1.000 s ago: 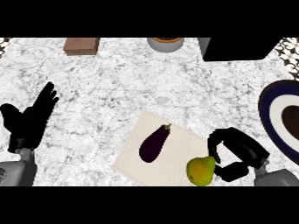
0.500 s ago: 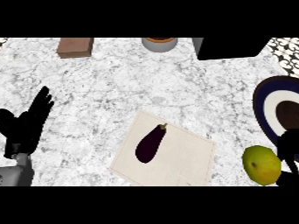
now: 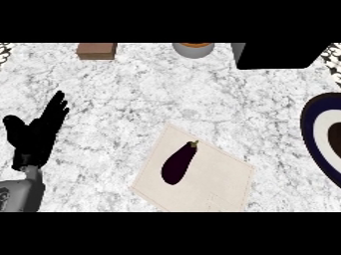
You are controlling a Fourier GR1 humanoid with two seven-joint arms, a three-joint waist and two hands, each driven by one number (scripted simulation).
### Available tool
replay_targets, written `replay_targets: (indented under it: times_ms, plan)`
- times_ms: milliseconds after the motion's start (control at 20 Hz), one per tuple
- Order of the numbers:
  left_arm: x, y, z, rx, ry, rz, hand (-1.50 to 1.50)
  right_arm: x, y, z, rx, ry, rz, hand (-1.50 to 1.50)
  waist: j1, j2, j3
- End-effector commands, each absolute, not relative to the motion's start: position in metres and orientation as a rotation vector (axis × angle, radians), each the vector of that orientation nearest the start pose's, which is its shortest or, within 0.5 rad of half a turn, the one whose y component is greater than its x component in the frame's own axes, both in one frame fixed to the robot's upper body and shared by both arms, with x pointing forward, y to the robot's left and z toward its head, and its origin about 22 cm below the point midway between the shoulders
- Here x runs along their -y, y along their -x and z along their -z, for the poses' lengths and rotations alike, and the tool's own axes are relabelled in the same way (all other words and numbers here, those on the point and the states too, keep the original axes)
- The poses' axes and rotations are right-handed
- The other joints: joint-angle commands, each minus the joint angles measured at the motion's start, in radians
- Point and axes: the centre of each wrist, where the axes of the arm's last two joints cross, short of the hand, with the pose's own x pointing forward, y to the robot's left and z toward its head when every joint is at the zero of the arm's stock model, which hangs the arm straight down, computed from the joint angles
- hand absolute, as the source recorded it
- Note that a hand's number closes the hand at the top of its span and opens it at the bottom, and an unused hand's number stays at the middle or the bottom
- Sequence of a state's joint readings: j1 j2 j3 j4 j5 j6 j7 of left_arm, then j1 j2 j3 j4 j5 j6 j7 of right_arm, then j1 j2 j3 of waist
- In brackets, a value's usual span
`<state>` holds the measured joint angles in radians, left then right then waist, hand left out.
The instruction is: Pick the pear from the placemat and place it in the plate
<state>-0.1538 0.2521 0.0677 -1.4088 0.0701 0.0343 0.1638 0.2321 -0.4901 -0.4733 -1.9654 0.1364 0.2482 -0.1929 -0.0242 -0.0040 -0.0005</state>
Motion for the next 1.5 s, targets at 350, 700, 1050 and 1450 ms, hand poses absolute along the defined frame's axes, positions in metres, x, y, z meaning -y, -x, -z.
replay_targets:
  times_ms: [350, 700, 1050, 1450]
  plan:
    - [-0.29, -0.287, -0.019, 1.41, -0.168, 0.083, 0.0, 0.487, -0.204, -0.108, 1.66, 0.804, -0.384, 1.5, 0.031, 0.007, 0.001]
    - [-0.286, -0.296, -0.025, 1.407, -0.169, 0.089, 0.0, 0.526, -0.221, -0.08, 1.532, 0.827, -0.558, 1.5, 0.041, 0.01, 0.002]
    - [-0.284, -0.275, -0.009, 1.407, -0.153, 0.1, 0.0, 0.546, -0.225, -0.049, 1.425, 0.569, -0.549, -1.5, 0.054, 0.009, 0.003]
    - [-0.288, -0.285, -0.006, 1.409, -0.185, 0.101, 0.0, 0.557, -0.233, -0.054, 1.784, 0.547, -0.473, -1.5, 0.033, 0.009, 0.003]
